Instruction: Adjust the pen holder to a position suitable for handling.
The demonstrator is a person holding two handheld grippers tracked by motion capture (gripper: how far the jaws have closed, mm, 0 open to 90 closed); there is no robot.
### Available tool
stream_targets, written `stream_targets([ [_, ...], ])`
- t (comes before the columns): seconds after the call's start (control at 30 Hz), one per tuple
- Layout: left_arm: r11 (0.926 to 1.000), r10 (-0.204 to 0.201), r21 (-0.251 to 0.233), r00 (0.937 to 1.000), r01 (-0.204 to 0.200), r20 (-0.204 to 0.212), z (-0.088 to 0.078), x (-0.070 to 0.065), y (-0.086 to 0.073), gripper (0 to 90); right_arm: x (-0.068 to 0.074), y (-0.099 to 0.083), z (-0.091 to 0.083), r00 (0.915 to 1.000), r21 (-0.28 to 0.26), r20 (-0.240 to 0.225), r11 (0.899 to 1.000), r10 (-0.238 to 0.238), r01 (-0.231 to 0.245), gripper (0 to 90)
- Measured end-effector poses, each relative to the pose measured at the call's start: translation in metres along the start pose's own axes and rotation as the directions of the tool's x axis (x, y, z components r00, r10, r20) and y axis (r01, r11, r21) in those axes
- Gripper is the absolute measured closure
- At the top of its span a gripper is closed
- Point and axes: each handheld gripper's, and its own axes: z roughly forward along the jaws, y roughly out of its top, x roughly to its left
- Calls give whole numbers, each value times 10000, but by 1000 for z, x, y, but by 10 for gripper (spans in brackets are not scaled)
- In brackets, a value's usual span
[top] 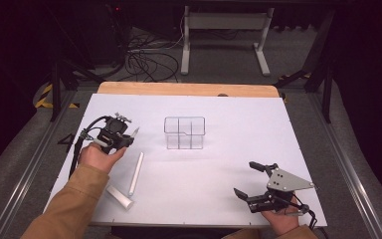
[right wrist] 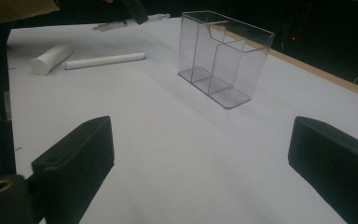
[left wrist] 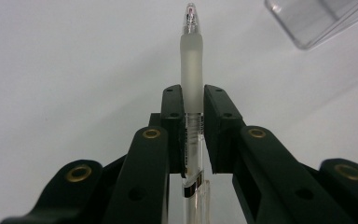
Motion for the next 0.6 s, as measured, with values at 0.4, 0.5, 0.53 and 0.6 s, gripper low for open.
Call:
stream_targets([
  [0.4, 9845, -192, -1728, 9982, 288, 569, -22, 4, 0, 794, 0, 0, 0, 10000, -26, -31, 10000, 11, -11, 75],
  [0.5, 9732, -194, -2270, 9968, 367, 779, -29, 5, 1, 794, 0, 0, 0, 10000, -27, -33, 10000, 7, -7, 75],
  [0.53, 9689, -122, -2453, 9968, 312, 788, -31, 5, 1, 794, 0, 0, 0, 10000, -26, -35, 10000, 9, -9, 75],
  [0.6, 9648, -158, -2603, 9965, 366, 816, -33, 5, 0, 794, 0, 0, 0, 10000, -43, -40, 10000, 30, -31, 75],
])
